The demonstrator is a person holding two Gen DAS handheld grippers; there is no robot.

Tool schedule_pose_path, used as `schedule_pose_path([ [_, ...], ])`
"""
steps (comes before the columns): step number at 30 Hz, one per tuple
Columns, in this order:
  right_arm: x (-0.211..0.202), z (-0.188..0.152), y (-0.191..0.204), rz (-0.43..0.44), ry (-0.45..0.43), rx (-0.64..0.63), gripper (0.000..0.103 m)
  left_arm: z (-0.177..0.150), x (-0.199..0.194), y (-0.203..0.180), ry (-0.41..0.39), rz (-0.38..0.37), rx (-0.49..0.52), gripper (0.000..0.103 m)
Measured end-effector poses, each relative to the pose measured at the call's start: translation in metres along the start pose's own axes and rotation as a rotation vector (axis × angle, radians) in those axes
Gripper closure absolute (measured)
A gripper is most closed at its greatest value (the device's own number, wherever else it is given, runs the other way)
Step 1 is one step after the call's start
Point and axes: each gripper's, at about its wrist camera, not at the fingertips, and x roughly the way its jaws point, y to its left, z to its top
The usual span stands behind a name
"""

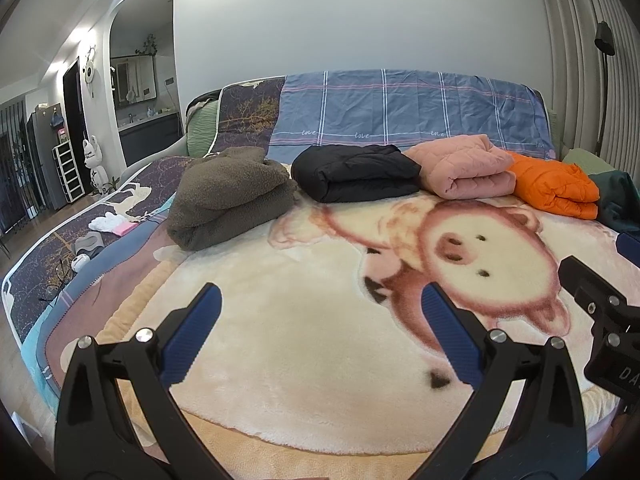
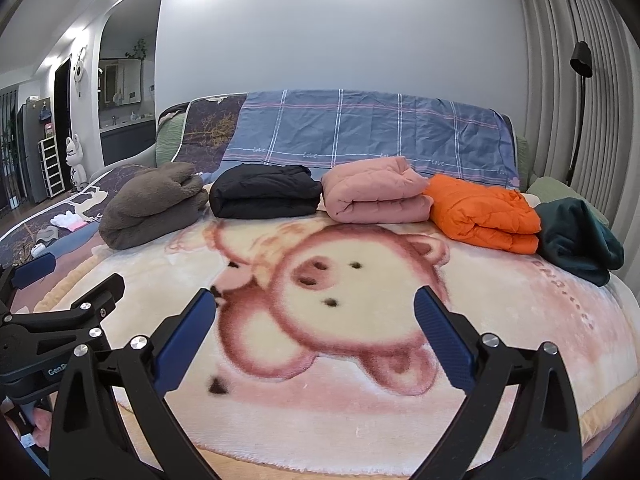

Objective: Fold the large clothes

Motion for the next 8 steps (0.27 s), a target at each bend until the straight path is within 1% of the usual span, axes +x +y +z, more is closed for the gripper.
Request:
schedule_pose_path([
  [8, 0.0010, -0.0009, -0.0016, -0.006, 0.003, 0.005, 0.003, 0.0006, -0.0023, -0.0008, -0.002, 0.005, 0.005, 0.002],
])
